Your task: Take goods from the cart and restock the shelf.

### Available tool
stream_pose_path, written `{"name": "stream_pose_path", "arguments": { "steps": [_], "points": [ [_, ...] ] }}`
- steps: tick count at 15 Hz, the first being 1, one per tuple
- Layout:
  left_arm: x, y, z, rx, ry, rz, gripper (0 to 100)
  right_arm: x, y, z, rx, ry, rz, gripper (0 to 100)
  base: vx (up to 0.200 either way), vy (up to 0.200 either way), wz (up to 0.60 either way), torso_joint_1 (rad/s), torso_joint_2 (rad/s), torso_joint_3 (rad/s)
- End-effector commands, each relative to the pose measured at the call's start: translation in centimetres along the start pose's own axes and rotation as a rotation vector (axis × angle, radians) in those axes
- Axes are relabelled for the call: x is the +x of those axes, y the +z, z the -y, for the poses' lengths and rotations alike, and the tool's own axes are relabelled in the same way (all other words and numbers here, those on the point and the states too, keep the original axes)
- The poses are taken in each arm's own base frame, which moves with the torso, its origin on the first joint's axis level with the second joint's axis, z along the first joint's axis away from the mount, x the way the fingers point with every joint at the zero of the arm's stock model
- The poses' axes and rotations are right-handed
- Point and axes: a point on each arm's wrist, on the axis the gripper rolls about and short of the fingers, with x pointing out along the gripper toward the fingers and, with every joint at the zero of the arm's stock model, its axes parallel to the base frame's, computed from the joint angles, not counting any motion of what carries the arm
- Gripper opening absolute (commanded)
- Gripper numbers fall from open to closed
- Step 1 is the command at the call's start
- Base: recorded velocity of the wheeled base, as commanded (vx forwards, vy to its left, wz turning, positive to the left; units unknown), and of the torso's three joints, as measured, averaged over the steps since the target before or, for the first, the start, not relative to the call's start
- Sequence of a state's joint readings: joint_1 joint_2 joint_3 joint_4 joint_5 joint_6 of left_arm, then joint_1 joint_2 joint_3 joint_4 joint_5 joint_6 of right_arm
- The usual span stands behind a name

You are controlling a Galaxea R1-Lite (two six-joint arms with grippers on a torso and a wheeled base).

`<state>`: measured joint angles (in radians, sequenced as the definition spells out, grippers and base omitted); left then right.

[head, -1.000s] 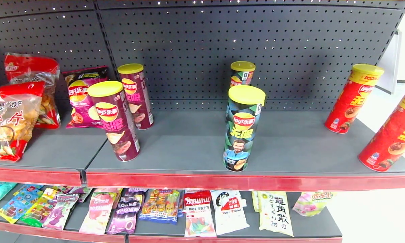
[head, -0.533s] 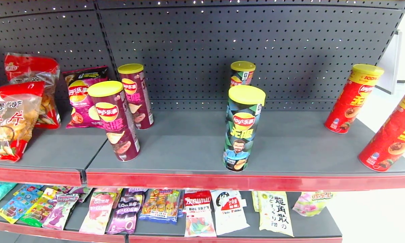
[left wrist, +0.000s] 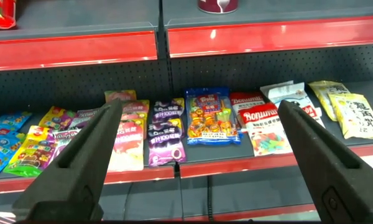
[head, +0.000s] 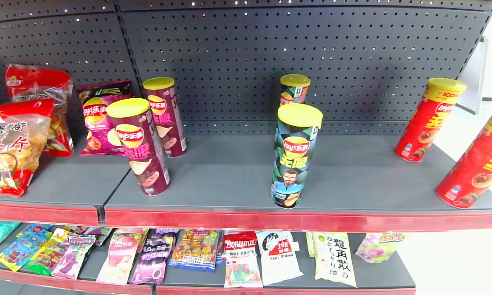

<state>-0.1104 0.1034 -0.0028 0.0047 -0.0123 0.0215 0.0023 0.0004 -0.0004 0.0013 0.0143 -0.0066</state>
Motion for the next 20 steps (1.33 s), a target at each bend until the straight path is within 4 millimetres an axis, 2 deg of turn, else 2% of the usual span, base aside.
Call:
{"name": "stream_pose_path", "arguments": {
  "steps": [1, 2, 8, 14, 20],
  "points": [
    [0.00, 0.01, 0.00, 0.000, -0.001, 0.000, 100, 0.00, -0.02, 0.00, 0.000, 0.000, 0.000, 100, 0.000, 0.000, 0.00, 0.000, 0.00, 0.000],
    [0.00, 0.01, 0.00, 0.000, 0.000, -0.001, 100, 0.00, -0.02, 0.00, 0.000, 0.000, 0.000, 100, 0.000, 0.000, 0.00, 0.000, 0.00, 0.000],
    [0.00, 0.01, 0.00, -0.002, -0.001, 0.000, 100, 0.00, -0.02, 0.00, 0.000, 0.000, 0.000, 100, 0.000, 0.000, -0.60, 0.002, 0.00, 0.002],
    [0.02, -0.03, 0.00, -0.002, 0.000, -0.002, 100, 0.00, -0.02, 0.00, -0.001, 0.000, 0.000, 100, 0.000, 0.000, 0.00, 0.000, 0.00, 0.000],
    [0.02, -0.03, 0.00, -0.002, -0.002, -0.002, 100, -0.01, 0.03, 0.00, -0.001, 0.000, 0.001, 100, 0.000, 0.000, 0.60, 0.002, 0.00, 0.002]
  ]
}}
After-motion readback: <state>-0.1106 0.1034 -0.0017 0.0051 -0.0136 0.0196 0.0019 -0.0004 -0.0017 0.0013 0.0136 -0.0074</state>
